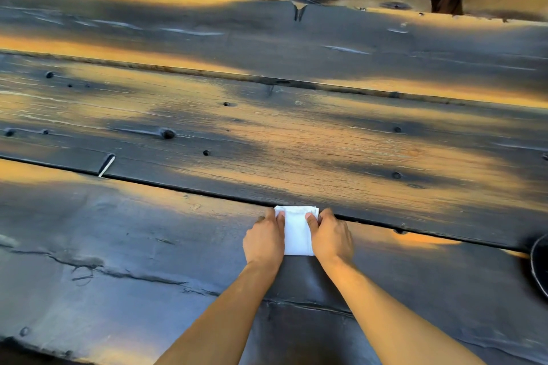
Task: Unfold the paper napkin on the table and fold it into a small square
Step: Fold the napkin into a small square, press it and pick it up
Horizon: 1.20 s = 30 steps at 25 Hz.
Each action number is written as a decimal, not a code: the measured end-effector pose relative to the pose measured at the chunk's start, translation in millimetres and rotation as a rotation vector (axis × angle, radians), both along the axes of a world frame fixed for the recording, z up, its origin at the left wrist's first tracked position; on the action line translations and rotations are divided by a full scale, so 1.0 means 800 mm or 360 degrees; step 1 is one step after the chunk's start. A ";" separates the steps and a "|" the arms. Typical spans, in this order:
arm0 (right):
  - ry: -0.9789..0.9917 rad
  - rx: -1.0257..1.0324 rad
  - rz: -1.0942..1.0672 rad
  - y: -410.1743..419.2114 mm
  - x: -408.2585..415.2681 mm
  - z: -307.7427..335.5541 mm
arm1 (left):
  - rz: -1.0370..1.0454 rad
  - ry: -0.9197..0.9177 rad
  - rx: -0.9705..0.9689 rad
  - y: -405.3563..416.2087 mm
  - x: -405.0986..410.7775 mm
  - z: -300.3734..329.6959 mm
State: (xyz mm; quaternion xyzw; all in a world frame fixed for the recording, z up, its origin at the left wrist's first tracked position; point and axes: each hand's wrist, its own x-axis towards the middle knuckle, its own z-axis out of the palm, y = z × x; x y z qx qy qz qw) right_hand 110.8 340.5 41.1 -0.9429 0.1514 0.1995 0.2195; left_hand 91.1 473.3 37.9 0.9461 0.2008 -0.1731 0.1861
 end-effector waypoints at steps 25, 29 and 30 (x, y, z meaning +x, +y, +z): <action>-0.0532 -0.0324 0.1098 -0.019 -0.026 -0.032 | -0.0825 -0.0391 0.0096 0.053 -0.049 -0.035; -0.0541 -0.0282 0.1111 -0.005 -0.024 -0.031 | -0.0953 -0.0453 0.0050 0.071 -0.042 -0.031; -0.0520 -0.0270 0.1103 -0.003 -0.024 -0.034 | -0.1057 -0.0473 0.0048 0.068 -0.038 -0.033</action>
